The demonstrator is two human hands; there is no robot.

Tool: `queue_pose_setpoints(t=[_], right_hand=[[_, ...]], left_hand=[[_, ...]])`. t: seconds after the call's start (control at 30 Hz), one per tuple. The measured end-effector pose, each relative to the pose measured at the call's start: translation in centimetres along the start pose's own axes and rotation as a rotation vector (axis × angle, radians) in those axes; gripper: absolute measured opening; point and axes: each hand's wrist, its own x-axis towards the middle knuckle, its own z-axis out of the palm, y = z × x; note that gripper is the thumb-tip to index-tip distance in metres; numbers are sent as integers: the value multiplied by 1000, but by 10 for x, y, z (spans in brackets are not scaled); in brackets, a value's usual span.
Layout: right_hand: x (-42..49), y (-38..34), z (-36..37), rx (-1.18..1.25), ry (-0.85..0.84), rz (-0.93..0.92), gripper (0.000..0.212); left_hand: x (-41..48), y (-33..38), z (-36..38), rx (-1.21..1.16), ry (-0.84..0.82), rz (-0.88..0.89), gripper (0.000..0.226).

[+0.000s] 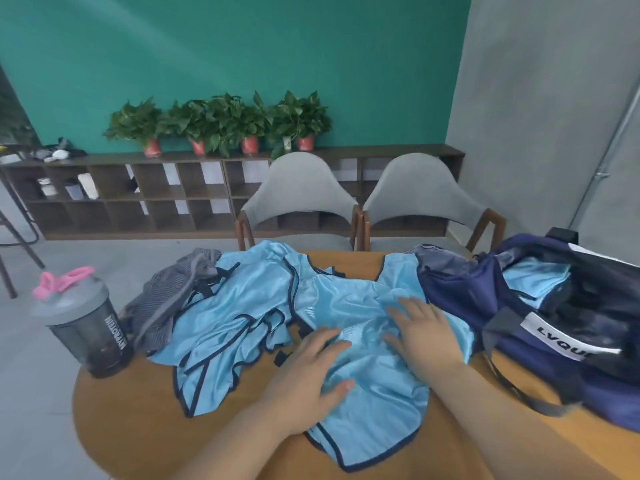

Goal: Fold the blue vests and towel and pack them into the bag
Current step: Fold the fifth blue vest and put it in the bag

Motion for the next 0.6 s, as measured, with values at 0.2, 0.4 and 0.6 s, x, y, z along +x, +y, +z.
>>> queue_pose_setpoints(t=[0.2,0.4,0.6], right_hand=[[-39,-63,-15,328,245,-102,36],[-64,-67,6,242,164,29,65],[-73,-69,-4,458,69,-358,57]], left_hand=[[1,-11,14,134,-21,-113,66],[5,-16,23,84,215,-225,58],[-6,-19,25,33,413,-36,21]])
